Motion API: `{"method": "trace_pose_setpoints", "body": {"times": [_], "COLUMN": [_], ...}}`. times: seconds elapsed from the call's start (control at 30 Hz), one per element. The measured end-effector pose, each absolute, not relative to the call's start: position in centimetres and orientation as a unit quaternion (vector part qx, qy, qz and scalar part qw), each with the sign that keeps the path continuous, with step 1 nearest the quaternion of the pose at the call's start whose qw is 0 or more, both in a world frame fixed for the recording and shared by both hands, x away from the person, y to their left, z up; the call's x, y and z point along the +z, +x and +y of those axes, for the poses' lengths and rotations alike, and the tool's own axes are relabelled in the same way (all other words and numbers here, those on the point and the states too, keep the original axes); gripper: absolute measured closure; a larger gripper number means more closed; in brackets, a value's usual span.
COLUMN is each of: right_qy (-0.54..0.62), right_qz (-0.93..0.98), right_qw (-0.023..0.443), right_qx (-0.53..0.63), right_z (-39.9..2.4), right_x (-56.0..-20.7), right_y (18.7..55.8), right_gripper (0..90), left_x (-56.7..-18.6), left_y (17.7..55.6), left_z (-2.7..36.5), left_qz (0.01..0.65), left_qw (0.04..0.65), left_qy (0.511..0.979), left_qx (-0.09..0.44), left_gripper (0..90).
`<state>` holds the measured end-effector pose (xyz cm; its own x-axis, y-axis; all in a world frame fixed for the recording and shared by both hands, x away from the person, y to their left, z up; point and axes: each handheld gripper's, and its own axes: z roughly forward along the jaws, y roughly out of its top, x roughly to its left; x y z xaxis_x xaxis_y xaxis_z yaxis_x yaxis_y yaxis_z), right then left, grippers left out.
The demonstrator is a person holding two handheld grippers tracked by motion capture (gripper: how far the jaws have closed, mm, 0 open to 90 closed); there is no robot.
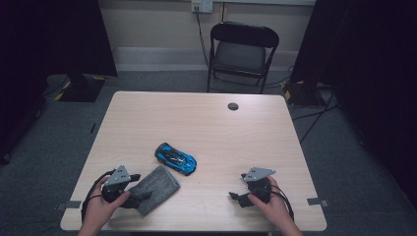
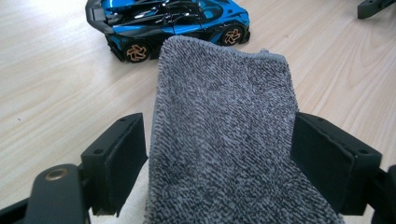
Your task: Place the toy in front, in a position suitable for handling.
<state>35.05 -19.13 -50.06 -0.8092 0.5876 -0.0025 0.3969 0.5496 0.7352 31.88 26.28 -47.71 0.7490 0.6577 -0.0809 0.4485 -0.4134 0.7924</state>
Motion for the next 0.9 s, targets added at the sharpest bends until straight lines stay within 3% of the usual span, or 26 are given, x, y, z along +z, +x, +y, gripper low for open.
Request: {"method": "trace_pose_setpoints", "body": {"times": [0.9], "right_qy": [0.282], "right_qz": [0.871], "right_qw": [0.123], "right_qx": [0.382], "right_z": [-19.13], "right_x": [-50.07], "right_y": [35.13], "right_gripper": [14.5], "left_x": [-47.78], "left_y": [31.67], "left_z": [26.82], "left_qz": [0.341], "left_qw": [0.435], "left_qy": [0.824], "left_qx": [0.121], "left_gripper": [18.6]}}
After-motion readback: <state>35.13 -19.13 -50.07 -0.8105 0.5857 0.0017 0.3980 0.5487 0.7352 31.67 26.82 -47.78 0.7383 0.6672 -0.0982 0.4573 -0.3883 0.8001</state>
